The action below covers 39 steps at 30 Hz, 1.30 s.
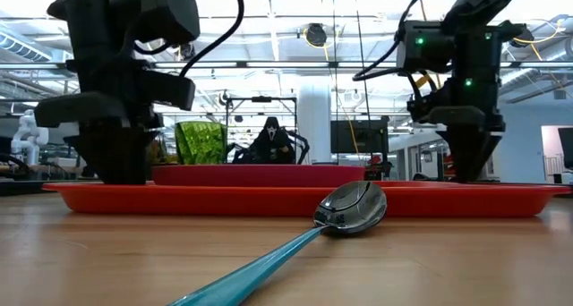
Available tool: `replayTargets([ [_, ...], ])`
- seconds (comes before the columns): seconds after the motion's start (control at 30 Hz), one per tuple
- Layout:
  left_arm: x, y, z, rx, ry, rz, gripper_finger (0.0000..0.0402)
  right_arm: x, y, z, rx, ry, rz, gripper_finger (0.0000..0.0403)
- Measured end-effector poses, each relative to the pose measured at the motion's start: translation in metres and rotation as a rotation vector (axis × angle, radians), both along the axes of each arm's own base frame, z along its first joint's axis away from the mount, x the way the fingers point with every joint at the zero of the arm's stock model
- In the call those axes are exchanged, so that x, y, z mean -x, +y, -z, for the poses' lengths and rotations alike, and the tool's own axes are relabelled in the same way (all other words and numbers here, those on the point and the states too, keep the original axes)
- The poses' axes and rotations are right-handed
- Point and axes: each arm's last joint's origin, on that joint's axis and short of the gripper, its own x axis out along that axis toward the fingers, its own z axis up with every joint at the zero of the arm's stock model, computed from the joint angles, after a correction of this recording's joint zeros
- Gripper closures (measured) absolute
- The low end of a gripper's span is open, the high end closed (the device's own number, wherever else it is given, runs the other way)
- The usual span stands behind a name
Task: Pick and place plate/cup/fork/spoon on tray
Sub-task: Adjust the orange tray
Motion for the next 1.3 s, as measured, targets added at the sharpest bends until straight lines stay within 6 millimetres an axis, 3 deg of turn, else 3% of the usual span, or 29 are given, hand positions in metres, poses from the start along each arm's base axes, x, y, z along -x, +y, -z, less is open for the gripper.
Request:
replayTargets([
  [0.67,0.0,-0.006,0.0,0.011,-0.016,-0.013,0.0192,0.005,-0.001,0.0,0.0,0.049,-0.017,0.0195],
  [1.3,0.002,-0.032,0.001,0.117,-0.042,0.02,0.0192,0.01,-0.001,0.0,0.008,0.113,-0.061,0.0195],
])
